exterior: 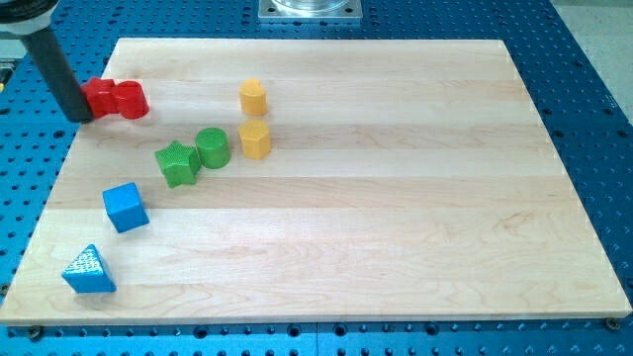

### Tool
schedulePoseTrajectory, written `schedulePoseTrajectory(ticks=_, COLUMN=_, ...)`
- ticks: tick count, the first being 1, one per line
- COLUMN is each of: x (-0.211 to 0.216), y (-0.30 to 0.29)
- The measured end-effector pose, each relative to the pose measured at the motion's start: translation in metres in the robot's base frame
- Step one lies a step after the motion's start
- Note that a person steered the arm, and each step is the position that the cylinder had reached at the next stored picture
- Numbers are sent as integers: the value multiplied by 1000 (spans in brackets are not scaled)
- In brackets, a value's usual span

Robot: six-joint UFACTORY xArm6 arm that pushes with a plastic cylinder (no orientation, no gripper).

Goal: Move the red star above the red circle

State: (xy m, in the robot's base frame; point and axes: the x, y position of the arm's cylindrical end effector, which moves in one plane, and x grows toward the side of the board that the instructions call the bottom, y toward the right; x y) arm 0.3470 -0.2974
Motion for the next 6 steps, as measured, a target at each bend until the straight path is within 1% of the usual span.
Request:
schedulePoseTrajectory(ticks=1, x=-11, y=37)
schedulePoseTrajectory(ticks=2, x=-11, y=55)
schedulePoseTrajectory(ticks=3, x=-11, y=48)
schedulePoseTrajectory(ticks=4, x=-11, y=11)
schedulePoseTrajectory(ticks=5, x=-17, y=-6)
schedulePoseTrajectory(ticks=6, x=-20, y=37)
